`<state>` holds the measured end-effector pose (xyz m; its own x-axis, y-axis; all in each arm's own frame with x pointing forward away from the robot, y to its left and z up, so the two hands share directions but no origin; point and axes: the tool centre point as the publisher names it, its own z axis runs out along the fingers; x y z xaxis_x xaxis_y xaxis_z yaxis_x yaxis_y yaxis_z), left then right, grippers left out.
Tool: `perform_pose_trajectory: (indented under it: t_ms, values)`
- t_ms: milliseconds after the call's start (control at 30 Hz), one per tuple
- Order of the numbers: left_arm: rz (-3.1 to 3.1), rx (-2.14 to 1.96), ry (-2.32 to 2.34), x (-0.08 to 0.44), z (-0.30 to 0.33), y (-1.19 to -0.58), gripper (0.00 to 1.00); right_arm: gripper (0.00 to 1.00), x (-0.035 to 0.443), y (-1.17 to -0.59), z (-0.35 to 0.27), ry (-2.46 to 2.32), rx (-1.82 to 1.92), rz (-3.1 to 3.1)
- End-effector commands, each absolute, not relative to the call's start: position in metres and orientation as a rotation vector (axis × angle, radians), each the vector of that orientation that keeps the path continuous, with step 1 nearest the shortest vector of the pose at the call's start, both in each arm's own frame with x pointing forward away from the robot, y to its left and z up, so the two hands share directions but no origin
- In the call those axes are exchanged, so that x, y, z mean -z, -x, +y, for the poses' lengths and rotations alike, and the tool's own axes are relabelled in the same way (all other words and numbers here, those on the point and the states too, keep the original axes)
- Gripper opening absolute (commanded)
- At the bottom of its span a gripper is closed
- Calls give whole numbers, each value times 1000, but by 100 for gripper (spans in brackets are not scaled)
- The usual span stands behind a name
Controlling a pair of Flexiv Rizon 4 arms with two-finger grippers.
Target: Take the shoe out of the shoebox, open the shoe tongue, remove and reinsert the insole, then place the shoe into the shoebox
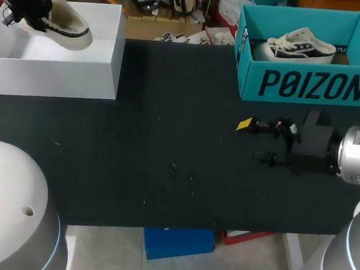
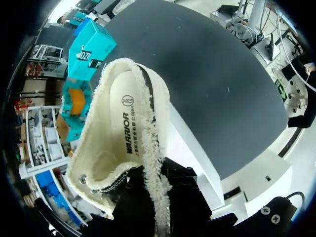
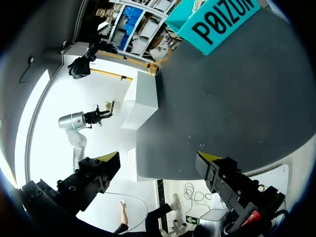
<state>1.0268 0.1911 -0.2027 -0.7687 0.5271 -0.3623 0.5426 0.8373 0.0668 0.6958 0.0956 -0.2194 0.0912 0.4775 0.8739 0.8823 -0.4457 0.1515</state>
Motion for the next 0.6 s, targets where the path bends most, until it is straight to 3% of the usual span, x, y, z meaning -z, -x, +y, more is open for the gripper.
perform_pose_trajectory:
  t_ms: [33, 600]
  values:
    - [2670, 60, -764, 207, 207, -1034, 0, 100, 219, -695, 95, 1962, 1308, -1335]
    - [2725, 52, -583, 226, 239, -1050, 0, 100, 219, -695, 95, 1962, 1308, -1335]
